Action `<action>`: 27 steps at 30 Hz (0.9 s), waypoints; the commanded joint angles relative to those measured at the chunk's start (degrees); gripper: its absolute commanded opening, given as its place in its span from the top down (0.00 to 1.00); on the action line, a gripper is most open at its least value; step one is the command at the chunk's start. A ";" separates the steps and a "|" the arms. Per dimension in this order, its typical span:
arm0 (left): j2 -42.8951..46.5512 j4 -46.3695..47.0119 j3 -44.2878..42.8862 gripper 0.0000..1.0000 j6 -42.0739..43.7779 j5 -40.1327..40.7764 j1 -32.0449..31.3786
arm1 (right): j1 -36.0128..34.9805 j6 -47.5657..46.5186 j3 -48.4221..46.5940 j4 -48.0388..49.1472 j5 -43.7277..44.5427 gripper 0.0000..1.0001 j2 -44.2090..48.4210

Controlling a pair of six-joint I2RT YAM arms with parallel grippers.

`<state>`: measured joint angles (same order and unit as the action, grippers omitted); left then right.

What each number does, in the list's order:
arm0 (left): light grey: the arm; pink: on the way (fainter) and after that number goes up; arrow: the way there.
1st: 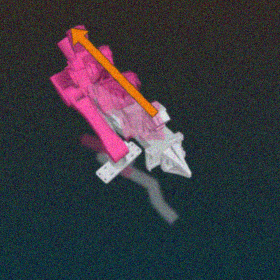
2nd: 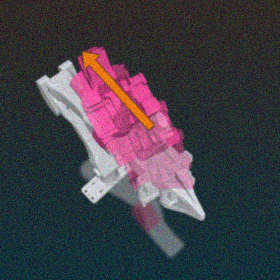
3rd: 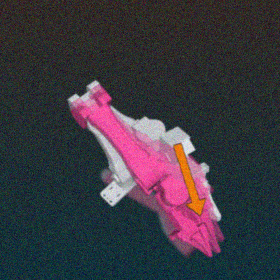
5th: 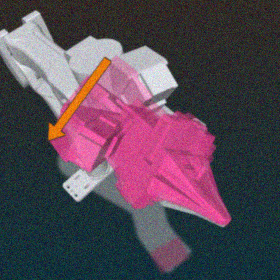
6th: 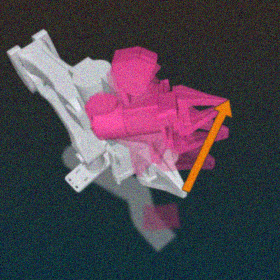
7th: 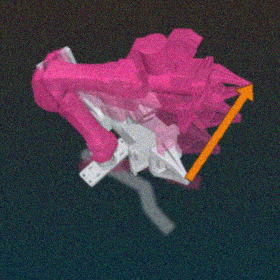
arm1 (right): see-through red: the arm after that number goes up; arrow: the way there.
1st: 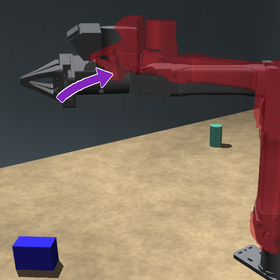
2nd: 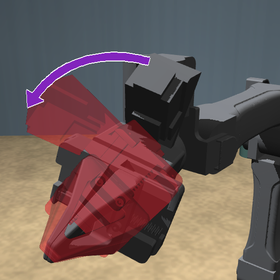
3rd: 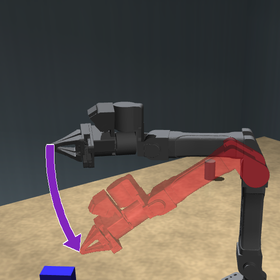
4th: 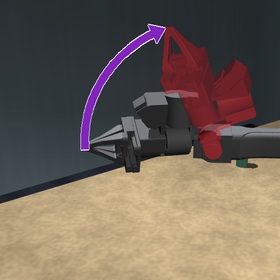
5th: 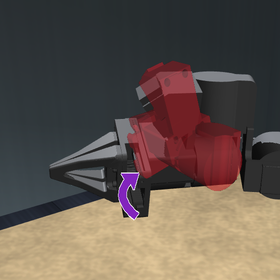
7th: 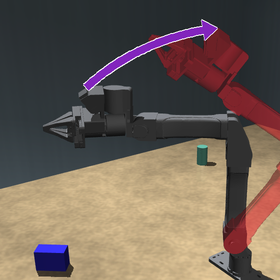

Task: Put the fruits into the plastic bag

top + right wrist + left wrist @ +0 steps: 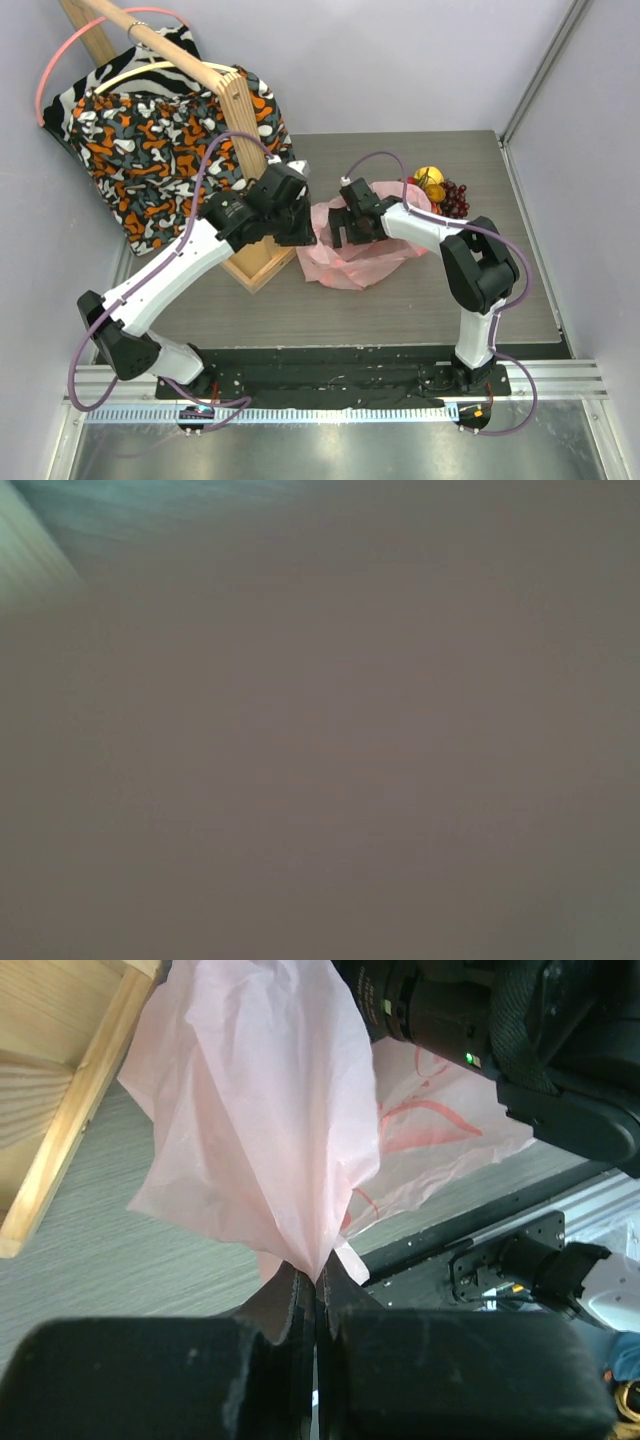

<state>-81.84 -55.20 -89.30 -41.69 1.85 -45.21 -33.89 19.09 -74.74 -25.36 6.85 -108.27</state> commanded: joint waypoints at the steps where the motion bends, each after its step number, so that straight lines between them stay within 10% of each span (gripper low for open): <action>1: -2.96 -1.22 -2.89 1.00 -2.25 3.68 0.65 | 0.23 -1.77 -0.24 -0.47 -4.12 0.00 6.47; 13: -7.89 0.35 -5.98 1.00 -2.34 4.83 4.43 | 0.05 -0.37 10.49 -1.53 -9.04 0.01 28.98; 27: -4.02 1.41 0.35 1.00 -0.33 6.32 4.52 | 0.05 -2.75 1.53 -3.02 -17.15 0.05 36.90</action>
<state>-88.82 -55.57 -89.93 -42.65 6.37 -41.50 -33.89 17.52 -67.05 -29.28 -9.87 -75.22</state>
